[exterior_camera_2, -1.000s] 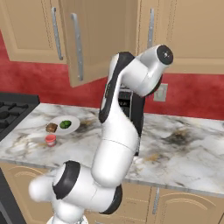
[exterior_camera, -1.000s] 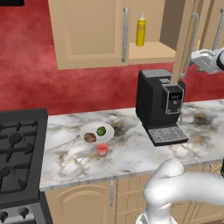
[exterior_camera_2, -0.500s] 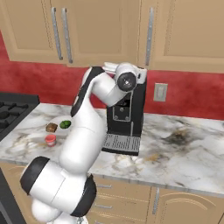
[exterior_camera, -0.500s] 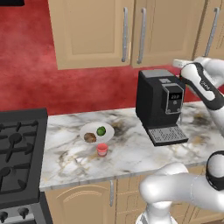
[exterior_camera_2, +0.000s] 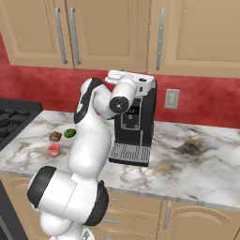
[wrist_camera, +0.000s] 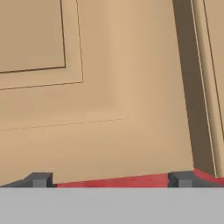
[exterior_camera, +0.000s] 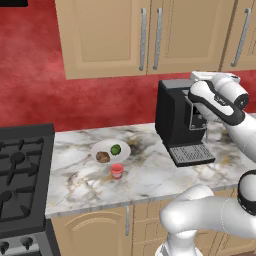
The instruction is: Pick the avocado and bread from the counter and place them on the plate. Then pick the jam from the cabinet and place it next to the plate. Lastly close the cabinet door.
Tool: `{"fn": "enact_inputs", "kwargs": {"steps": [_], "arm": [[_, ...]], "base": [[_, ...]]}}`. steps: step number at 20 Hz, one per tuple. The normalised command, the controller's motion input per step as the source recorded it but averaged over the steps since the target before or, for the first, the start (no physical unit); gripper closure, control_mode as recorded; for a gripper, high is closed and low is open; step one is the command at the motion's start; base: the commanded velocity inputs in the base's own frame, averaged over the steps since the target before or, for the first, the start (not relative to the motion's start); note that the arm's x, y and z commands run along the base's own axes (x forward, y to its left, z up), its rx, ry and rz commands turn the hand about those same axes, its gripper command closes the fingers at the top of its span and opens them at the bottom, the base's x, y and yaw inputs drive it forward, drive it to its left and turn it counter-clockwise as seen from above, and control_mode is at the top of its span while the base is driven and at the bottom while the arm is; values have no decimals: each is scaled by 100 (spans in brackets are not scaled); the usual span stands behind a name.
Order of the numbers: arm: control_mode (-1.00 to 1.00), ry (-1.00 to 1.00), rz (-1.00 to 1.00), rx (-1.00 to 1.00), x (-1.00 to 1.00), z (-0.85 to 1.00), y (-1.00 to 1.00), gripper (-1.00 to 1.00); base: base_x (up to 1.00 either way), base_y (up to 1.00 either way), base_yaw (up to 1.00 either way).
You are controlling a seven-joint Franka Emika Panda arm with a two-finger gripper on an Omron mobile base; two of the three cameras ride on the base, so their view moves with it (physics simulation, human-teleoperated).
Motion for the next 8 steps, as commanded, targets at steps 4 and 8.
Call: {"fn": "enact_inputs", "kwargs": {"steps": [4, 8], "arm": [[-100, -16, -21, -18, 88, -5, 79, -100], [-100, -3, -15, -12, 12, 7, 42, -100]], "base": [[0, 0, 0], [0, 0, 0]]}}
